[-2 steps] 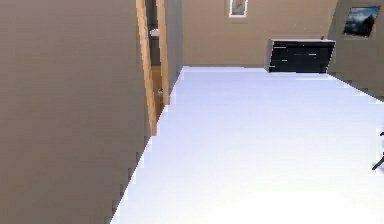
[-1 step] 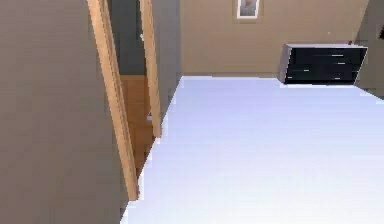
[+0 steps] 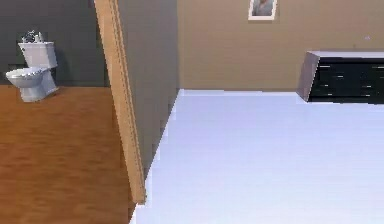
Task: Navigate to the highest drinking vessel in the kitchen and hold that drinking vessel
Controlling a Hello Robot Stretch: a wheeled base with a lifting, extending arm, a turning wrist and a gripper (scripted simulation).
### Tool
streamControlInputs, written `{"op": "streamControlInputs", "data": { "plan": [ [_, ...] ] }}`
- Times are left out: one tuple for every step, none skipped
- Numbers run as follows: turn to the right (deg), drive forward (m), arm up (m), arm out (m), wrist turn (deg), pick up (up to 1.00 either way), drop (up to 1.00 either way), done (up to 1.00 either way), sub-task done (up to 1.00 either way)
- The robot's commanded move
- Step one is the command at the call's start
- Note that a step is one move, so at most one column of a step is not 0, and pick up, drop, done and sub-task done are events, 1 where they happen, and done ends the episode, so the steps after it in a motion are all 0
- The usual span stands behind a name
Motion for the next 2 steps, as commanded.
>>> {"op": "streamControlInputs", "data": {
  "plan": [
    [6.0,0.0,0.0,0.0,0.0,0.0,0.0,0.0,0.0],
    [0.0,0.45,0.0,0.0,0.0,0.0,0.0,0.0,0.0]
  ]
}}
